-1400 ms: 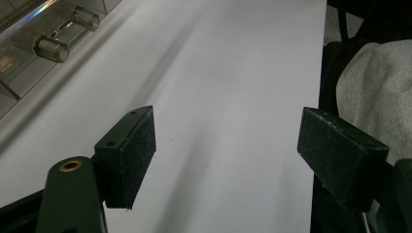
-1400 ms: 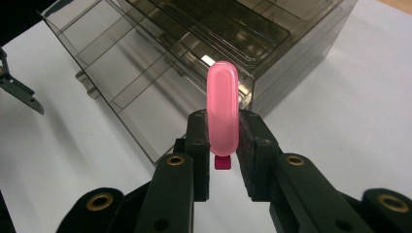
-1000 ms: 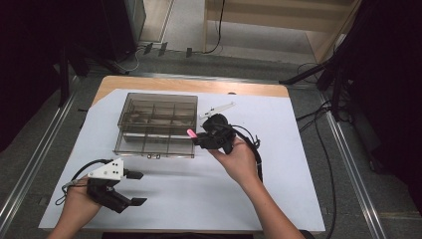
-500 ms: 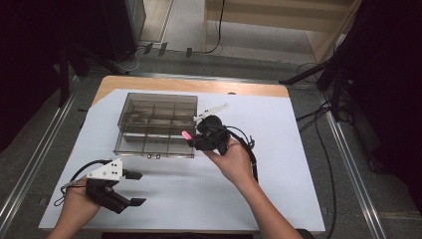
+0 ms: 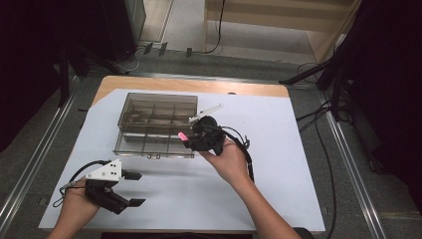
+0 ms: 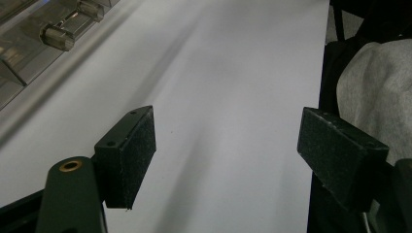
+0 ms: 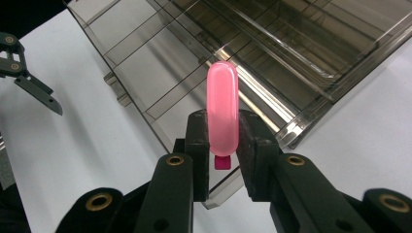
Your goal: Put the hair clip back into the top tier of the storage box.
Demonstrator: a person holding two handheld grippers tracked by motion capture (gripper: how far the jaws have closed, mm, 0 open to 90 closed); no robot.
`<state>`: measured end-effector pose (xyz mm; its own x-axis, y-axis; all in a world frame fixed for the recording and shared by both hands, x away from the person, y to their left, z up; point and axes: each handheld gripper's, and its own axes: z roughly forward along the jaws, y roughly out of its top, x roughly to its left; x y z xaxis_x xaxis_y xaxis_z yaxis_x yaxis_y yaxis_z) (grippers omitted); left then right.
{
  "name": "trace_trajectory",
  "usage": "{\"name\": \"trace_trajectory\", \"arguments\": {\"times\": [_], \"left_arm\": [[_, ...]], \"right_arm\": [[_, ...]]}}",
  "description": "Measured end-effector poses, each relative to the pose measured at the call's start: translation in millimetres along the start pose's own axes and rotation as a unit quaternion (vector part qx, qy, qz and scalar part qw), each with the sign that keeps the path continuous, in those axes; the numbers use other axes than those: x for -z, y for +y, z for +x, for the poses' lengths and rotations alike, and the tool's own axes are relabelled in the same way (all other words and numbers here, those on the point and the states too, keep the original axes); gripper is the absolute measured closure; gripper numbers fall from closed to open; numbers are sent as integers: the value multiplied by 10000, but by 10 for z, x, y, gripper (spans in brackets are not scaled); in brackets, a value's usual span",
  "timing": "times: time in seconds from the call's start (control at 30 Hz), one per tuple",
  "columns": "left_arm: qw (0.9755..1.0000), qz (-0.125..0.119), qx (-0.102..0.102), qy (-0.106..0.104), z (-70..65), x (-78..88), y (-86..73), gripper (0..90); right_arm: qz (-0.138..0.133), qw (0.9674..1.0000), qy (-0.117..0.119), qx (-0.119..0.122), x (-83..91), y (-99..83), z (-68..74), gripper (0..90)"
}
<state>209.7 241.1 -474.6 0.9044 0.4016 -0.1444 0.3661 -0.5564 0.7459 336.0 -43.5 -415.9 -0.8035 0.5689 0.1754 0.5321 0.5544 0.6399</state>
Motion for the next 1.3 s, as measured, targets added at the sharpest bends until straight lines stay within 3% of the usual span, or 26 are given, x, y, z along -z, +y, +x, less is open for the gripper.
{"name": "trace_trajectory", "arguments": {"times": [0.53,1.3], "left_arm": [[10000,23,-5,17,-4,2,-6,231],[10000,23,7,29,-2,14,-10,231]], "right_arm": [[249,9997,-16,32,-185,10,69,764],[382,9993,-16,-15,-258,3,81,762]]}}
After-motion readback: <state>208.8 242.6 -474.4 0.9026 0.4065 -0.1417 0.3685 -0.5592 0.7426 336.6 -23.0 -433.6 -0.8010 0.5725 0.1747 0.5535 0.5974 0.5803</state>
